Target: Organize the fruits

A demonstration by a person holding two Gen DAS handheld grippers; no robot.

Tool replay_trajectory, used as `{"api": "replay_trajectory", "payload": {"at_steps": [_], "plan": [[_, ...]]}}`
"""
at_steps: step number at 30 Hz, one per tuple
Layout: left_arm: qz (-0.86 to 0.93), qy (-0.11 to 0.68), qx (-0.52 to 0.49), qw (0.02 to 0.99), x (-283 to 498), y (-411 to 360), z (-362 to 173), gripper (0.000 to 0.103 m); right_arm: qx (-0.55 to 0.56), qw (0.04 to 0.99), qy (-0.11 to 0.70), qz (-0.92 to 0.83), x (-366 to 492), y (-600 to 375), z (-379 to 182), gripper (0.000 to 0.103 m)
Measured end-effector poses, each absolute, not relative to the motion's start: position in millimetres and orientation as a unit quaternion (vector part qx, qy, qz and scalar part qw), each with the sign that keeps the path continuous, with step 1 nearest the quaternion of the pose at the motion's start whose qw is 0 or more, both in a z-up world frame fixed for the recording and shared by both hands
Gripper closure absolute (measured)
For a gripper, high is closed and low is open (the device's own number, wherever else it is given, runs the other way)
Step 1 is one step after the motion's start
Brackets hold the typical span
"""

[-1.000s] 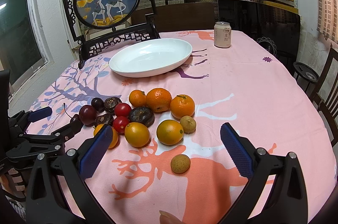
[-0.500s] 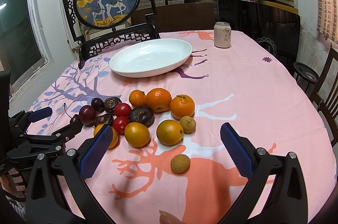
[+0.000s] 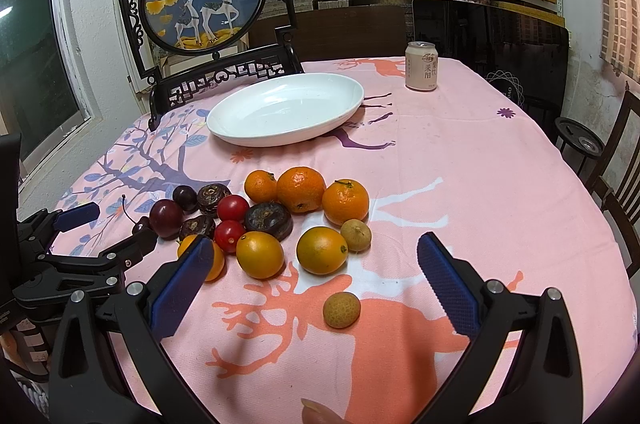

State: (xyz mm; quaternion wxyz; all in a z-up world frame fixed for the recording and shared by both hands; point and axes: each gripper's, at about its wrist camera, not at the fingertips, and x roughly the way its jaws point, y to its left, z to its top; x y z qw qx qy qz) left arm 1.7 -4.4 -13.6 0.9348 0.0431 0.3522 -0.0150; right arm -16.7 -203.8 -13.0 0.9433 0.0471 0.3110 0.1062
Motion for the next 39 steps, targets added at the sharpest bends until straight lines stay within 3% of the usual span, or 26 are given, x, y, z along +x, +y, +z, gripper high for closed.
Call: {"api": "replay_trajectory", "payload": {"at_steps": [17, 32, 39], "plan": [[-0.015, 0.366, 0.046, 0.929, 2.7, -4.2, -17.5, 0.002, 0.047, 0.933, 0.340, 0.110, -16.8, -207.2, -20.9, 0.001], [-0.049, 0.466, 0.079, 0.880, 23.4, -17.8, -53.5, 0.002, -0.012, 0.887, 0.443, 0.129, -25.2, -239.4, -60.8, 0.001], [-0.060, 0.476, 0.050, 0.876, 25.1, -10.8, -57.4, 0.002, -0.045, 0.874, 0.465, 0.134, -21.3, -235.2, -69.0, 0.001]]}}
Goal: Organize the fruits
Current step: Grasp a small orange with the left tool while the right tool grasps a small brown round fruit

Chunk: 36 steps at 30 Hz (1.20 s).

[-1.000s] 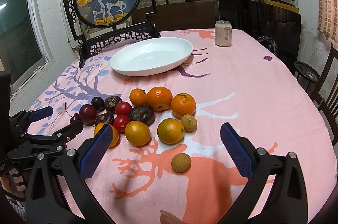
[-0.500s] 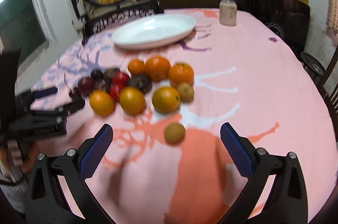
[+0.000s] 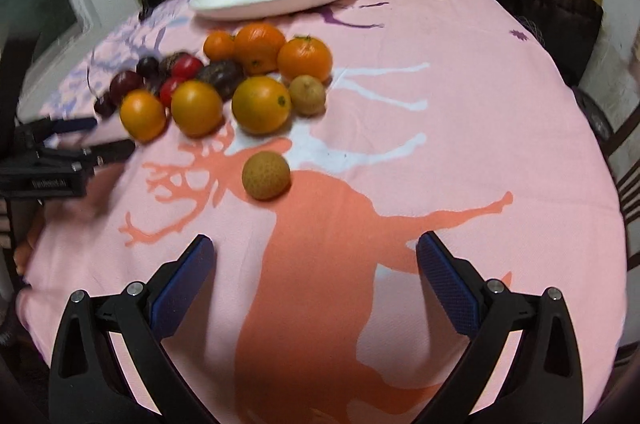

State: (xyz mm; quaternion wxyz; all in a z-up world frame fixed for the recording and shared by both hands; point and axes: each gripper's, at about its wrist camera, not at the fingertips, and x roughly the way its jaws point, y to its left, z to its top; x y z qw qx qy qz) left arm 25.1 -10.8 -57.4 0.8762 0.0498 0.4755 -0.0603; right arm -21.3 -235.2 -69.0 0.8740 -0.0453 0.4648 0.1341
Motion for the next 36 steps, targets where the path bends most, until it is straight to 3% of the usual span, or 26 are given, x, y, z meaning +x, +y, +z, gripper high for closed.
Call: {"api": "replay_trajectory", "payload": {"at_steps": [8, 15, 19, 25, 27, 30, 33, 36], "plan": [[-0.082, 0.472, 0.051, 0.876, 25.0, -14.8, -53.1, 0.002, -0.066, 0.871, 0.464, 0.145, -23.9, -233.5, -70.1, 0.001], [-0.131, 0.403, 0.081, 0.902, 11.1, -36.5, -28.4, 0.002, -0.024, 0.888, 0.424, 0.177, -14.9, -228.3, -56.2, 0.002], [-0.155, 0.395, 0.100, 0.900, 10.6, -51.4, -28.0, 0.014, -0.009, 0.882, 0.429, 0.194, -7.3, -224.8, -55.9, 0.023], [-0.187, 0.411, 0.091, 0.888, 19.1, -61.2, -32.0, 0.037, 0.004, 0.878, 0.435, 0.199, -0.9, -225.9, -56.4, 0.040], [-0.191, 0.410, 0.095, 0.887, 19.5, -63.9, -33.5, 0.039, 0.003, 0.877, 0.437, 0.201, 0.9, -224.8, -57.6, 0.043], [-0.193, 0.405, 0.100, 0.888, 20.1, -67.0, -33.2, 0.054, 0.001, 0.876, 0.437, 0.203, 2.1, -223.8, -57.9, 0.051], [-0.191, 0.403, 0.107, 0.889, 21.8, -70.2, -33.7, 0.058, -0.001, 0.876, 0.437, 0.202, 3.2, -223.1, -58.2, 0.054], [-0.190, 0.402, 0.112, 0.888, 18.3, -69.8, -33.5, 0.064, -0.001, 0.876, 0.438, 0.202, 3.9, -223.6, -58.5, 0.068]]}}
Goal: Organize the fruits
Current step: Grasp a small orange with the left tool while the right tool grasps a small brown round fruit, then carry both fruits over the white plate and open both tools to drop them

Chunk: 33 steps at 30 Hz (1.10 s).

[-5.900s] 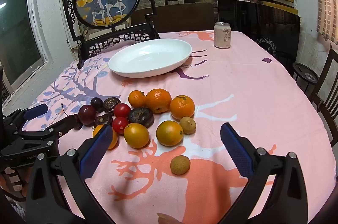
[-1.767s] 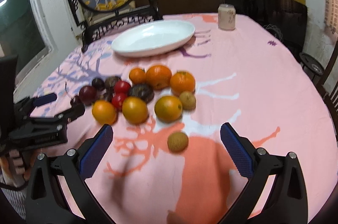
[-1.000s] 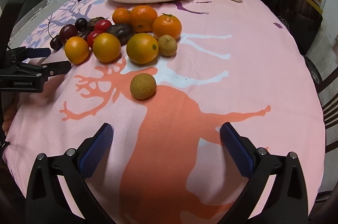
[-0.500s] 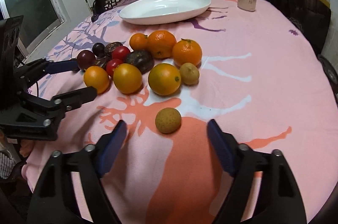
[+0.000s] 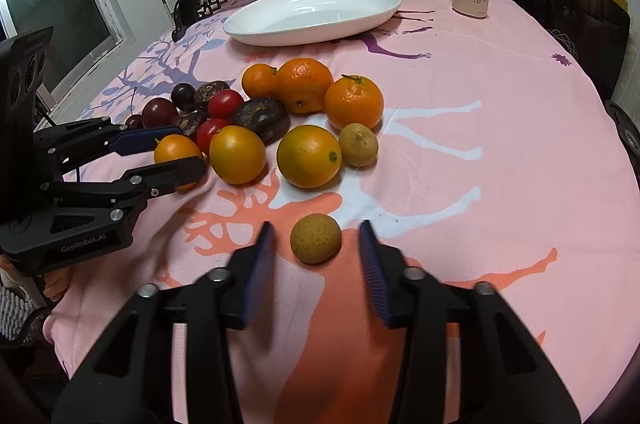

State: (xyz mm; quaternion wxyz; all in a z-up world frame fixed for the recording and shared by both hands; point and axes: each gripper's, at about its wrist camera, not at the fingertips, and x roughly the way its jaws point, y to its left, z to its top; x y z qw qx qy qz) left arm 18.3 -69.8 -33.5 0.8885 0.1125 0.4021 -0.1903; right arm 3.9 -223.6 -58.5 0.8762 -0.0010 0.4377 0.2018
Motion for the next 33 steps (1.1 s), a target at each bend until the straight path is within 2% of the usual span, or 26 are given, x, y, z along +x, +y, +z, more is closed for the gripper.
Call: {"api": "replay_trajectory", "payload": {"at_steps": [2, 8, 13, 19, 27, 29, 30, 31, 33], "plan": [[-0.192, 0.402, 0.109, 0.889, 16.1, -67.2, -32.7, 0.064, 0.000, 0.875, 0.438, 0.205, 4.0, -223.6, -58.7, 0.075], [-0.197, 0.403, 0.095, 0.889, 15.5, -60.8, -27.1, 0.065, -0.004, 0.880, 0.427, 0.209, 0.6, -223.6, -54.5, 0.078], [-0.174, 0.375, 0.080, 0.907, 39.9, -43.6, 10.3, 0.065, -0.013, 0.897, 0.389, 0.208, 13.9, -219.7, -14.9, 0.078], [-0.130, 0.372, 0.042, 0.918, 114.6, -24.3, 33.7, 0.065, 0.012, 0.914, 0.345, 0.212, 90.1, -193.5, 25.3, 0.078], [-0.101, 0.403, 0.018, 0.910, 193.7, -13.8, 12.5, 0.064, 0.061, 0.899, 0.385, 0.200, 195.5, -167.4, -0.7, 0.077], [-0.101, 0.408, 0.012, 0.907, 202.4, -12.1, 5.3, 0.057, 0.043, 0.899, 0.394, 0.186, 206.4, -160.8, -9.1, 0.075], [-0.101, 0.408, 0.012, 0.907, 203.9, -11.6, 3.3, 0.051, 0.040, 0.899, 0.395, 0.186, 208.3, -160.1, -11.3, 0.066], [-0.103, 0.406, 0.013, 0.908, 205.2, -11.2, 2.2, 0.049, 0.040, 0.900, 0.392, 0.187, 208.7, -161.3, -12.4, 0.061], [-0.105, 0.406, 0.012, 0.908, 205.6, -10.5, 0.7, 0.047, 0.042, 0.903, 0.384, 0.190, 205.4, -165.0, -10.6, 0.059]]}}
